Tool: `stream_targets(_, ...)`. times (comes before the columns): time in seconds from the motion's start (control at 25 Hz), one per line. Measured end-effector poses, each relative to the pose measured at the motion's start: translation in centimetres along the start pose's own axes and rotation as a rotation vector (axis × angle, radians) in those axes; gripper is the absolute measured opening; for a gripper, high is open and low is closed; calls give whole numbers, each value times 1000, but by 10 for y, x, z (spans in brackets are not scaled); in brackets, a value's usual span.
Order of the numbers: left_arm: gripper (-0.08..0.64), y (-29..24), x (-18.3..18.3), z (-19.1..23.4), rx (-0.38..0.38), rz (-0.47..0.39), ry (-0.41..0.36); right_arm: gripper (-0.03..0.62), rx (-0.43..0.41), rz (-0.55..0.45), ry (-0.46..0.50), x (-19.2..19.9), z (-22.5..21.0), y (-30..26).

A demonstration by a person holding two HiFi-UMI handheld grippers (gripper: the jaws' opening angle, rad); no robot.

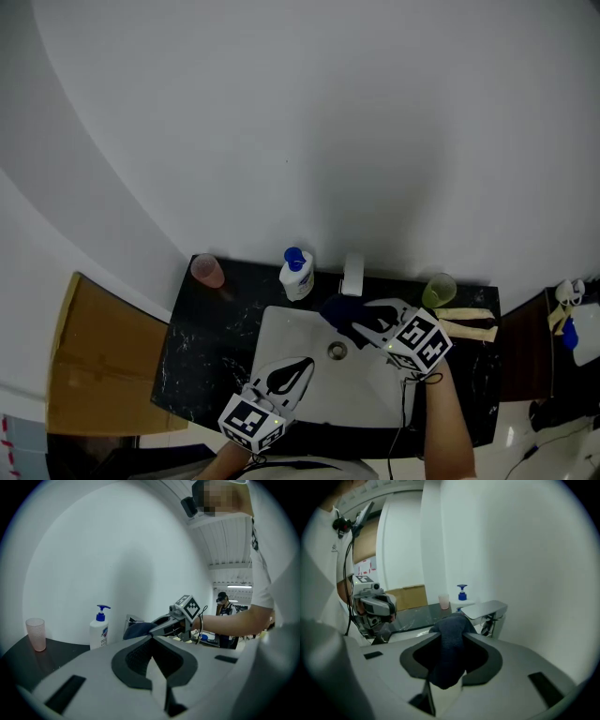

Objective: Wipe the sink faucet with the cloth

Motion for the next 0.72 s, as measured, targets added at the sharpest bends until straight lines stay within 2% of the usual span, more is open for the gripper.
stream_targets(0.12,2,-2,-2,-2,6,-1,-4,127,4,28,1,-6,-2,-18)
stream_targets(0.28,2,-2,-3,-3,7,-3,-5,127,159,-23,-137,-5,-42,-18)
stream_targets(0.36,2,-1,-2,-3,5,-3,-4,127,199,-33,-185,2,-53,-11)
stream_targets(0.44,2,1,-1,-1,-1,-2,0,127,174,-50,-167,6,-47,0)
stream_targets(0.52,2,2,1,2,-6,0,4,127,93,-67,-117,5,-30,10)
stream_targets(0.6,2,3,2,3,-9,4,7,127,28,-35,-53,4,-13,9)
stream_targets(0.72,2,1,2,1,-6,5,6,127,3,34,20,1,-3,-8)
Point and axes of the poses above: the fingertips, and each gripper's own axes: y backward along the fingers, z to its left, x out of its underside, the point moved 4 cm from there along y, backward along the fingers, and after that the axes turned 15 degrees about z, right-handed, at the moved point
